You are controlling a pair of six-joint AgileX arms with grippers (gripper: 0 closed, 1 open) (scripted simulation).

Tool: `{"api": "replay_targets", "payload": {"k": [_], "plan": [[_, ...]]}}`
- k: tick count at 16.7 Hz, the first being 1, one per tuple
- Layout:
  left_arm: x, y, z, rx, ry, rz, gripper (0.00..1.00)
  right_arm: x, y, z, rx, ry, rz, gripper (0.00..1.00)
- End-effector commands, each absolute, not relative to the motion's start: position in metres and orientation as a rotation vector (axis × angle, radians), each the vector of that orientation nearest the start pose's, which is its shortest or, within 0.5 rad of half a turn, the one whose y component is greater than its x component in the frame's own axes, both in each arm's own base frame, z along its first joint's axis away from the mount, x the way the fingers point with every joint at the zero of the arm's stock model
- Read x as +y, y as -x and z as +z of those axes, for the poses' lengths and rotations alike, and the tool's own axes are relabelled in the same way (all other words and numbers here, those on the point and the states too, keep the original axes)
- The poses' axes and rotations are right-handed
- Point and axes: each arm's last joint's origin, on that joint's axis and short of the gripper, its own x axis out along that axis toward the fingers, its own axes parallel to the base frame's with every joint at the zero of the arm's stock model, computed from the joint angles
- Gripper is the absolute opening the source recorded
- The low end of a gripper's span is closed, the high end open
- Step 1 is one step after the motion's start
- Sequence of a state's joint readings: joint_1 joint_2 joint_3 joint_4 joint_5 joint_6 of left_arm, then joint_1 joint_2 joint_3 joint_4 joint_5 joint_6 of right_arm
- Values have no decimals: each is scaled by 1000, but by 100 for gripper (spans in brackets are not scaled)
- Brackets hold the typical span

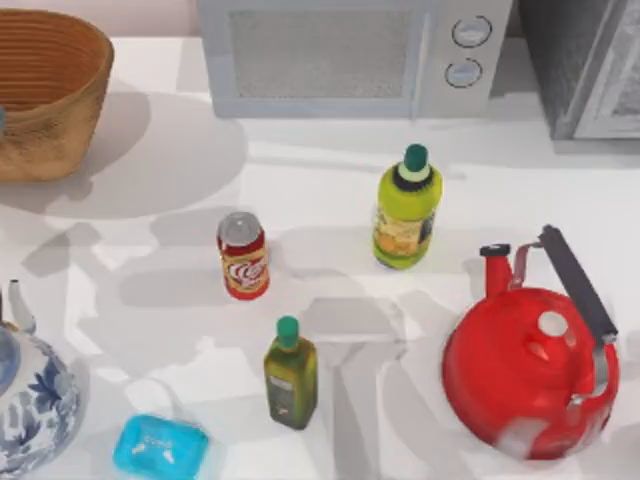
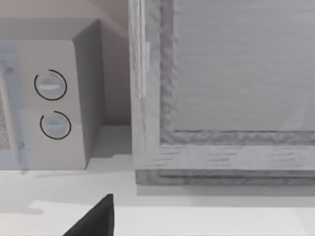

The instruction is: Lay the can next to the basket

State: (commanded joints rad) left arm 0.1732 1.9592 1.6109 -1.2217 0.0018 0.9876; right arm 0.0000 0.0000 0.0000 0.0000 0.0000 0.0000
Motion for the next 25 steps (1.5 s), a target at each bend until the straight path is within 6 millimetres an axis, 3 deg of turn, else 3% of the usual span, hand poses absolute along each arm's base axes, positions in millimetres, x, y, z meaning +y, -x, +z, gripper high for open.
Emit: {"api": "replay_targets", "payload": {"k": [7,12,25], "plan": [[71,-371,164,1473,-631,-627,100,-1,-106,160,0,0,0,100],[71,-371,160,1476,-630,-629,100,-1,-106,160,0,0,0,100],[71,-371,160,1476,-630,-629,2,-1,-106,160,0,0,0,100]]}}
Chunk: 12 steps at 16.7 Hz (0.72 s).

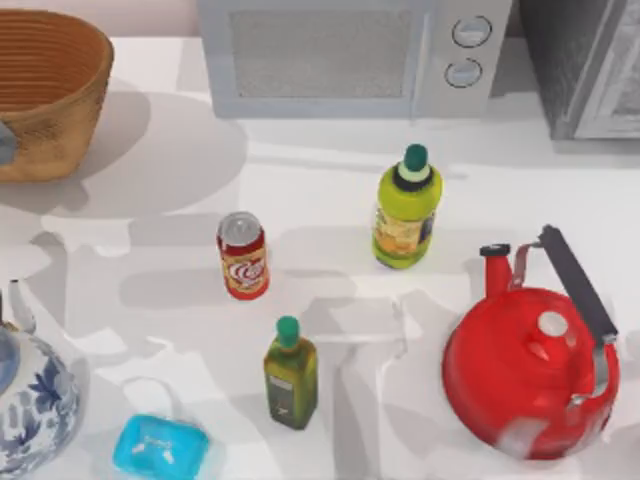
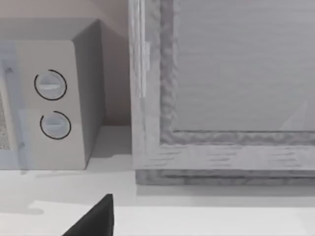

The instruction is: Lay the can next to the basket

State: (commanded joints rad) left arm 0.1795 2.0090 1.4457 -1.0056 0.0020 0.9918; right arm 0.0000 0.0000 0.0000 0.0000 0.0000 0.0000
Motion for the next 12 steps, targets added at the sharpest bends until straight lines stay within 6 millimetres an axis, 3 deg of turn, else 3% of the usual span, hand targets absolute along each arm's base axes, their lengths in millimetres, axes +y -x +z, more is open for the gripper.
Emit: {"api": "replay_targets", "payload": {"k": [12], "plan": [[70,-375,164,1460,-620,-592,0,-1,-106,160,0,0,0,100]]}}
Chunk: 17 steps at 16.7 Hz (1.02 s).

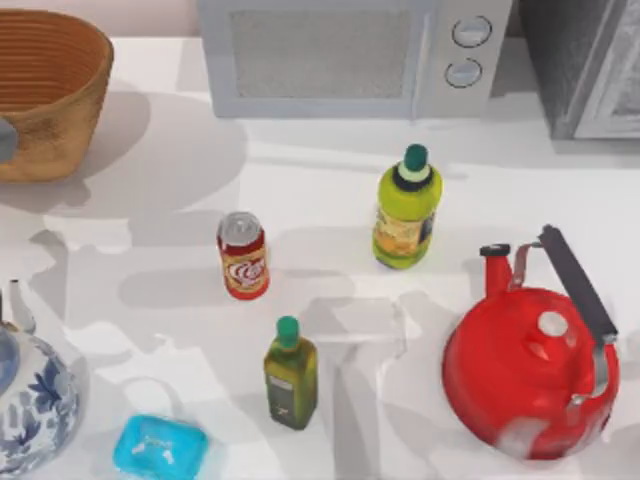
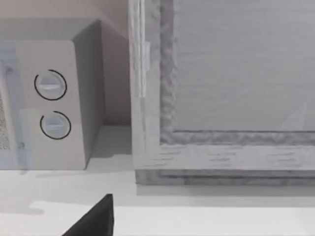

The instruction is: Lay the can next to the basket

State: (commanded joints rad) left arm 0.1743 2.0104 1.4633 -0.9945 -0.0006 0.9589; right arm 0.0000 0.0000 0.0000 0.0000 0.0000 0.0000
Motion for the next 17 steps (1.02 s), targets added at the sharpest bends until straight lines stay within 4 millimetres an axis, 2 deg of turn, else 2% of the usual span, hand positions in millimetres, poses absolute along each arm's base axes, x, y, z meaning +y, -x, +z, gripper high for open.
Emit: {"api": "replay_targets", "payload": {"k": [4,7,10,12,17], "plan": [[56,-393,175,1413,-532,-435,0,-1,-106,160,0,0,0,100],[23,-406,180,1393,-403,-309,0,-1,-106,160,0,0,0,100],[-29,-410,179,1412,-248,-209,0,-1,-106,160,0,0,0,100],[-72,-404,177,1444,-154,-153,0,-1,-106,160,0,0,0,100],[-171,-365,176,1535,-25,-50,0,-1,-106,160,0,0,0,100]]}}
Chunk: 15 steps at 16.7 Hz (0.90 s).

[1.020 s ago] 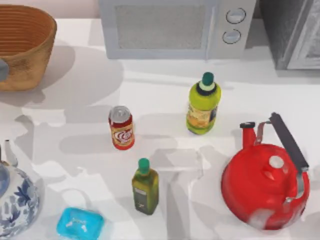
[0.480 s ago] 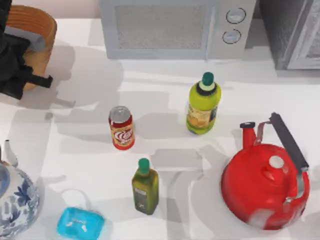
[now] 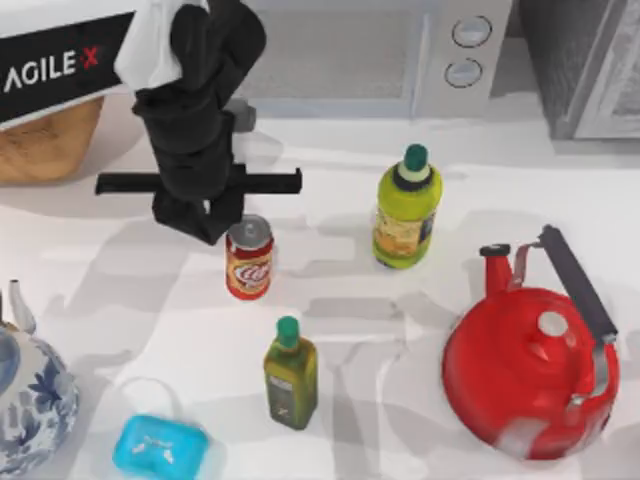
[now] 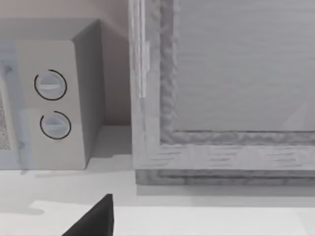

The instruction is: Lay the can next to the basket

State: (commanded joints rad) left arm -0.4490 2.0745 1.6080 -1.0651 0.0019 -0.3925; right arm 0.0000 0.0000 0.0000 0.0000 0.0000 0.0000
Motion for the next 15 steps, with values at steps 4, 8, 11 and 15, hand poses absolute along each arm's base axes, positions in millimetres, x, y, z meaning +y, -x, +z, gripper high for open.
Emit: {"api": "replay_targets", "payload": {"k": [4,8,11,15], "plan": [[-215,-334,179,1569,-15,-18,0,-1,-106,160,0,0,0,100],[-219,-330,180,1572,-16,-15,0,-1,-106,160,0,0,0,100],[-219,-332,178,1573,-16,-14,0,-1,-106,160,0,0,0,100],[-219,-330,172,1572,-16,-15,0,-1,-106,160,0,0,0,100]]}}
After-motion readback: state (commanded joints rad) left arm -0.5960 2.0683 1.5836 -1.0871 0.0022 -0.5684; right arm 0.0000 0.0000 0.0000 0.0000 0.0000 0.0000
